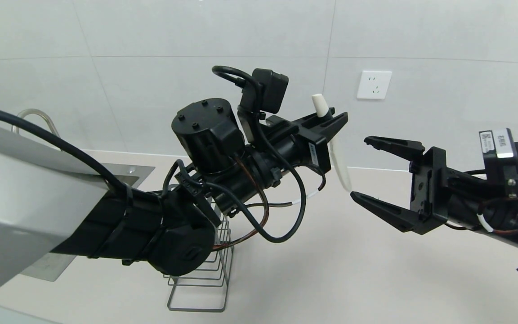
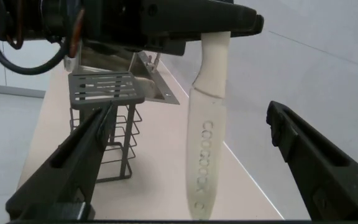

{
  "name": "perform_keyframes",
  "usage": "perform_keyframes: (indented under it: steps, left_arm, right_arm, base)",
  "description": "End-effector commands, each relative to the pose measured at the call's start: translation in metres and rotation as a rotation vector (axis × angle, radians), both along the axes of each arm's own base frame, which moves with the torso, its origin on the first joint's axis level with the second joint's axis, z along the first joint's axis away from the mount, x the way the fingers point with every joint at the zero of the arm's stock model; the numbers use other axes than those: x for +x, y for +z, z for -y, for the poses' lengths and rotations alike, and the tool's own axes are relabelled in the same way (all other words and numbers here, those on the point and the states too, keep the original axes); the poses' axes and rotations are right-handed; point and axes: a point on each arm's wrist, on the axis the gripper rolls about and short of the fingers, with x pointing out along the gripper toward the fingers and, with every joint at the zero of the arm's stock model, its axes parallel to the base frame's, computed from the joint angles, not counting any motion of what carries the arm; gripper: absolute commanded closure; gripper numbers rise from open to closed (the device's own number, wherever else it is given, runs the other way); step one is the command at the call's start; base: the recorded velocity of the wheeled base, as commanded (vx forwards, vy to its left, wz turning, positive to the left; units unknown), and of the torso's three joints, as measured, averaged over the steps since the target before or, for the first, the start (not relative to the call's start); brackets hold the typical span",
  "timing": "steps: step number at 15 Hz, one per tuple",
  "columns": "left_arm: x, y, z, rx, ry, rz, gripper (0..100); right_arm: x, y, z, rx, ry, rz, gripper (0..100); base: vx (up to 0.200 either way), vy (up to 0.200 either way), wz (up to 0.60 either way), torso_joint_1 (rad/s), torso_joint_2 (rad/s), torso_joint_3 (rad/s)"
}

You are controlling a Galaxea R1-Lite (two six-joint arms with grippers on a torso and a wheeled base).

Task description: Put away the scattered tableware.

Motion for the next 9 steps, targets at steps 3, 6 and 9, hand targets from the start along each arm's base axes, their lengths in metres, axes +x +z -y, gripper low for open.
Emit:
perform_keyframes:
  steps: [3, 6, 9]
  left_arm:
    - [-0.004, 0.003, -0.019, -0.015, 0.085, -0.009, 100]
    - [-0.033, 0.009, -0.049, 0.006, 0.098, 0.022, 100]
    - [-0.058, 0.015, -0.076, 0.007, 0.104, 0.041, 100]
  right_arm:
    - [0.0, -0.009, 0.002, -0.014, -0.015, -0.033, 0]
    - [-0.004, -0.015, 0.002, -0.026, -0.055, -0.052, 0]
    - [-0.005, -0.01, 0.009, -0.015, -0.08, -0.041, 0]
  base:
    - [0.0, 0.0, 0.0, 0.0, 0.0, 0.0]
    - [0.0, 0.0, 0.0, 0.0, 0.0, 0.0]
    - [0.0, 0.0, 0.0, 0.0, 0.0, 0.0]
